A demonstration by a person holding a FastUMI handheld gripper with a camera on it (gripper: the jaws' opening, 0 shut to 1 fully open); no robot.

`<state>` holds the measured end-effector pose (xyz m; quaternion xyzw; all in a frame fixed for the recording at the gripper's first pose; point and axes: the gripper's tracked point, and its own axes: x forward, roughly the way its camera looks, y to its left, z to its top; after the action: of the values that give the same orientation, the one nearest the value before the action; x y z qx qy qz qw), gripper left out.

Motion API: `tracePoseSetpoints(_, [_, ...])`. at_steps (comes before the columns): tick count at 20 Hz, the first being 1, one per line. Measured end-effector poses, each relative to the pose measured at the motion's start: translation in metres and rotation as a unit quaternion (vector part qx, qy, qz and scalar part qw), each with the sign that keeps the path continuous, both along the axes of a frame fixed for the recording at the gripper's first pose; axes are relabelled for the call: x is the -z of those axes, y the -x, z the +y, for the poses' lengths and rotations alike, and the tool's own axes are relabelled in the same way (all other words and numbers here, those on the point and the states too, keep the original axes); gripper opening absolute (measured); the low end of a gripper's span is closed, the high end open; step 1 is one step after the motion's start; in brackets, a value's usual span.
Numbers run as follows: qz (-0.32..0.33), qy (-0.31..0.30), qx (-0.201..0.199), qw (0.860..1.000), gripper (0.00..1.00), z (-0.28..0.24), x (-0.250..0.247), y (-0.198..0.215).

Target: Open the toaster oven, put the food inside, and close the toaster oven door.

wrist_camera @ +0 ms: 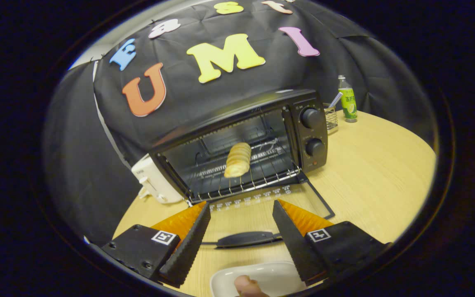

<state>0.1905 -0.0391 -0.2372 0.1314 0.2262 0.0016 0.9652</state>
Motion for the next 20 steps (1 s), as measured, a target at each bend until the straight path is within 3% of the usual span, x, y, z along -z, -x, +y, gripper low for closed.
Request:
tracePoseSetpoints(10, [0.070, 0.060, -0.015, 0.996, 1.00, 0.018, 0.053, 0.038])
tracePoseSetpoints(20, [0.072, 0.101, -0.012, 0.992, 1.00, 0.020, 0.060, 0.030])
